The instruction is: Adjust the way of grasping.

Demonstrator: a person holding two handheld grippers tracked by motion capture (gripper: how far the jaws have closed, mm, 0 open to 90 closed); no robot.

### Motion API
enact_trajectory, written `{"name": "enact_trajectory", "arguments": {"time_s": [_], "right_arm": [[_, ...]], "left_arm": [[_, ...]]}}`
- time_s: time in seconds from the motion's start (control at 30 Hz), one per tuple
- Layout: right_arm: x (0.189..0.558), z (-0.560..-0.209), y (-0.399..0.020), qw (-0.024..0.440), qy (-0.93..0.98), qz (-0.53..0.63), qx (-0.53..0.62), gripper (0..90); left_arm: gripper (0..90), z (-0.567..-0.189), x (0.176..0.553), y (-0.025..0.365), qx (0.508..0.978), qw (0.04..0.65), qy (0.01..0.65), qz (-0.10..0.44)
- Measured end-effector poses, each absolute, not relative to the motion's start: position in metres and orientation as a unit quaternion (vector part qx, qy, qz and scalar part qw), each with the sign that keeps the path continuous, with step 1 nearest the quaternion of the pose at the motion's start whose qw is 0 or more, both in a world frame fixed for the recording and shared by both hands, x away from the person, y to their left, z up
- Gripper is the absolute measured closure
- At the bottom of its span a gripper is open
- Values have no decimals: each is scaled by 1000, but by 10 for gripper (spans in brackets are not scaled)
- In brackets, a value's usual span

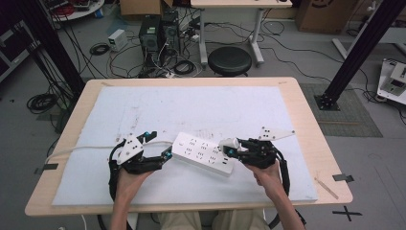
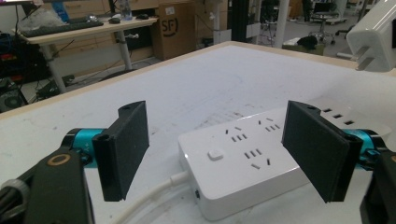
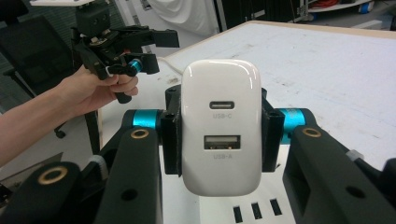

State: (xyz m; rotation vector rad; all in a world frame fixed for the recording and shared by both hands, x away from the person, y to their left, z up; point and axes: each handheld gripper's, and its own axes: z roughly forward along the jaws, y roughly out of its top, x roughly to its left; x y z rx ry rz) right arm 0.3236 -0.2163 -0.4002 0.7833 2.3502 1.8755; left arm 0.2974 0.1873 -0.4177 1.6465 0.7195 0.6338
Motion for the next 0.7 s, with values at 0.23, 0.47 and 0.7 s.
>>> {"name": "enact_trajectory", "arguments": {"time_s": [0.23,0.47,0.7], "right_arm": [[323,-400,-218,28,757,602,251,630],[323,-400,-221,46,755,604,249,630],[326,-400,-223,46,758,602,248,630]], "left_arm": [[236,-421,297,204,689,582,332,275],[241,-423,296,221,681,574,359,279],[246,-424,291,229,674,574,370,281]]}}
